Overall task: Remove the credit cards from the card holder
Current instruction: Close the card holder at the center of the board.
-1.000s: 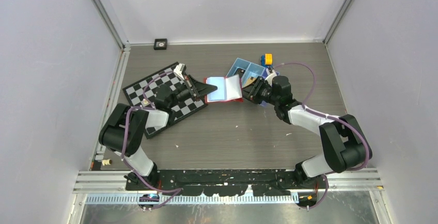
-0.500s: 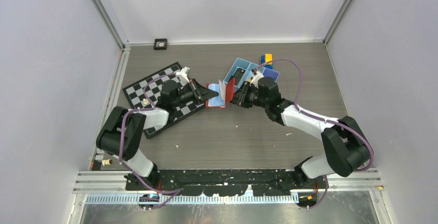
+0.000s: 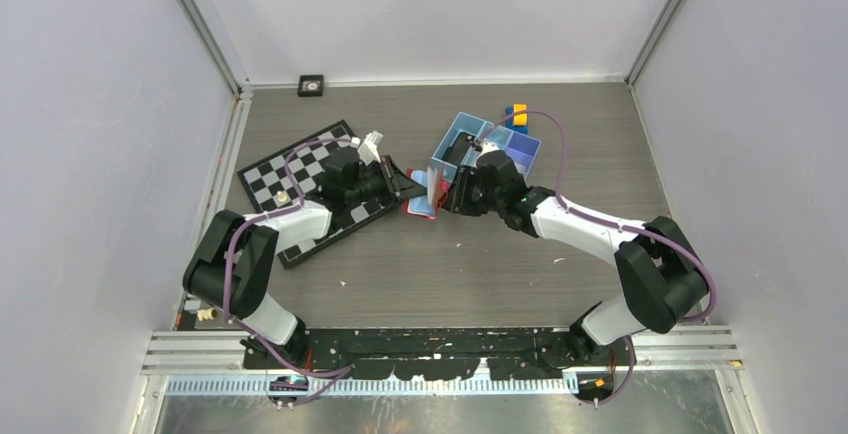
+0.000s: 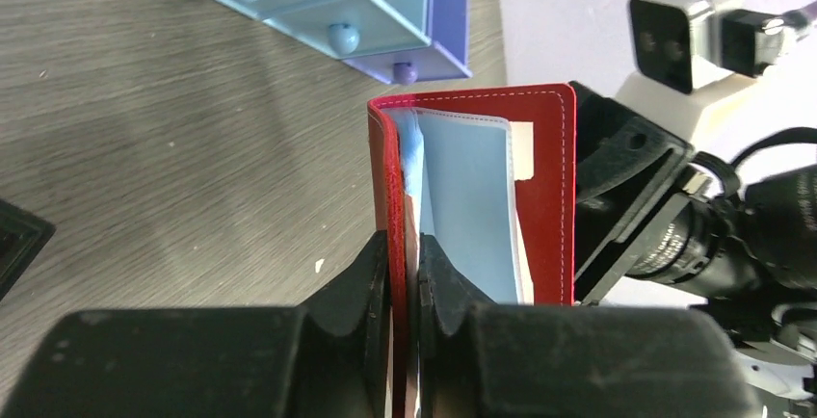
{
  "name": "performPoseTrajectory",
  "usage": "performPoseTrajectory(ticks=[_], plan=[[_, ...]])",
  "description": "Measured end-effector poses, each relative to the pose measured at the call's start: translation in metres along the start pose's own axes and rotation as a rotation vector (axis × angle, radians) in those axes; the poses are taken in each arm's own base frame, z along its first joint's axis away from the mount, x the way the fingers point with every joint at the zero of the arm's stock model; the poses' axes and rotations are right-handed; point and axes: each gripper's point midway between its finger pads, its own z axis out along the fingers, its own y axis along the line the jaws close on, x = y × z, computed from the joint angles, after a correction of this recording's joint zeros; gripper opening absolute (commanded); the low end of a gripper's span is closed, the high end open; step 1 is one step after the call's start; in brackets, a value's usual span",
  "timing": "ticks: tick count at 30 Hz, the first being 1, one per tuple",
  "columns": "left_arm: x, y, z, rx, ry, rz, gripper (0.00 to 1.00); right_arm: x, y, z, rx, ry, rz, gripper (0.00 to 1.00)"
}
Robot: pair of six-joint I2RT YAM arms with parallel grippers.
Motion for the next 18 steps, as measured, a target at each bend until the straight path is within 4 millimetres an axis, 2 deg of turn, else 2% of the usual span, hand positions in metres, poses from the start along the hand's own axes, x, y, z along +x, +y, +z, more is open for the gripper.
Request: performPoseTrajectory(ticks=[5, 8, 14, 18], plan=[[0.008, 0.012, 0.002, -0.058, 0.026, 0.003, 0.11, -0.002, -0.018, -0.002, 0.113, -0.020, -0.024, 0.44], [0.014, 0.024, 0.005, -0.091, 0.049, -0.012, 0.10, -0.005, -0.021, -0.006, 0.134, -0.032, -0.033, 0.46], [0.024, 0.047, 0.011, -0.141, 0.089, -0.037, 0.09, 0.004, -0.009, -0.005, 0.098, -0.003, -0.077, 0.58], [0.034, 0.065, 0.017, -0.161, 0.121, -0.068, 0.09, 0.011, 0.005, -0.005, 0.041, 0.033, -0.096, 0.59]])
